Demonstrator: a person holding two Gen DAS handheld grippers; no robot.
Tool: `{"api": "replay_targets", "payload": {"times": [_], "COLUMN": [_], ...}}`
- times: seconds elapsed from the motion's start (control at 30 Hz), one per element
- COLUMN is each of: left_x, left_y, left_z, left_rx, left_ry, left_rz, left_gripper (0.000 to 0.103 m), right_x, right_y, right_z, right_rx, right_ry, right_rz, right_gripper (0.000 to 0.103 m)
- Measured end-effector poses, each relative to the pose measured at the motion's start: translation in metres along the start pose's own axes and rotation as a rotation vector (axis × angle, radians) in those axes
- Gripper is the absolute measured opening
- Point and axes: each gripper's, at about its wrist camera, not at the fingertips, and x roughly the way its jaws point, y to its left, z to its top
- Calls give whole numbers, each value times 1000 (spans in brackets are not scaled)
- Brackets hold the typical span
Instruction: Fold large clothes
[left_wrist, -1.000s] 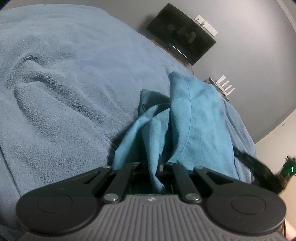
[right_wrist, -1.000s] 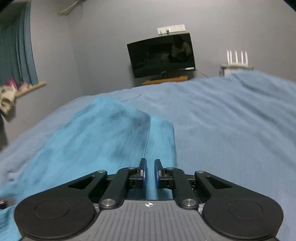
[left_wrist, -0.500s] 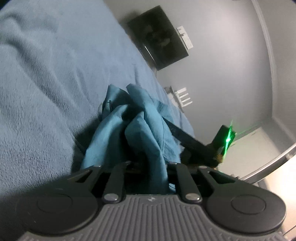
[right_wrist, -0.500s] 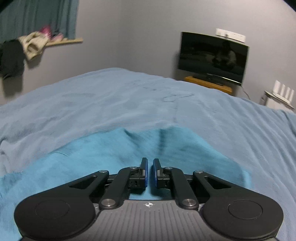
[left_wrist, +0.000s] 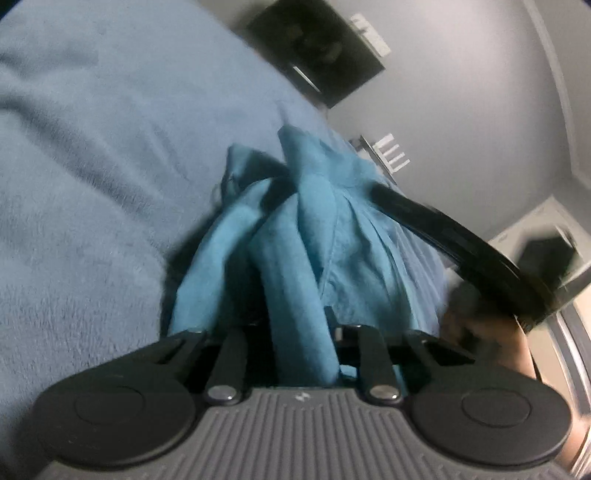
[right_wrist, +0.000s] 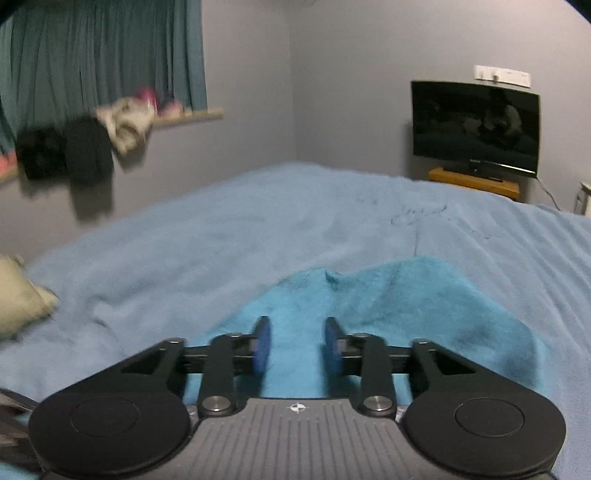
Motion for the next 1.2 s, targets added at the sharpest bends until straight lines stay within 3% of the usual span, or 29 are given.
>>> {"api": "replay_targets", "payload": {"times": [0.13,0.23,0.33,0.4,0.47,0.57,0.63,0.7,0.87,0.93,1.2], "left_x": [2,4,2,4,2,1,-1,0,1,3,7], "left_y": [-3,-6,-5,-9,-11,-10,-9,-7,-1,2,6], "left_z": [-1,-1,0,0,1,1,1,1,2,2,3], "left_rx": [21,29,29,31,35,28,25,21,2,2,20], "left_ry": [-11,-21,-27,-32,-38,-40,-38,-35,-21,-16,-1], "left_rz": [45,51,58,75,93,102,108,112,105,104,92], "left_gripper": [11,11,11,11,11,11,11,11,11,11,11], "right_x": [-63,-106,-135,-142,-151,-154,-152,-145,-109,-94,-40], "right_y": [-3,-8,0,4,-12,-54,-77,-101,-156,-169,-188], "right_z": [-14,-39,-75,-96,-101,-89,-83,-82,-98,-105,-112], "right_rx": [-12,0,-52,-134,-64,167,273,404,759,843,881], "right_ry": [-13,12,97,148,132,97,76,62,72,77,92], "right_rz": [-93,-90,-55,-130,-224,-297,-248,-160,41,116,277], "right_gripper": [44,47,51,52,54,57,69,89,92,92,102]}}
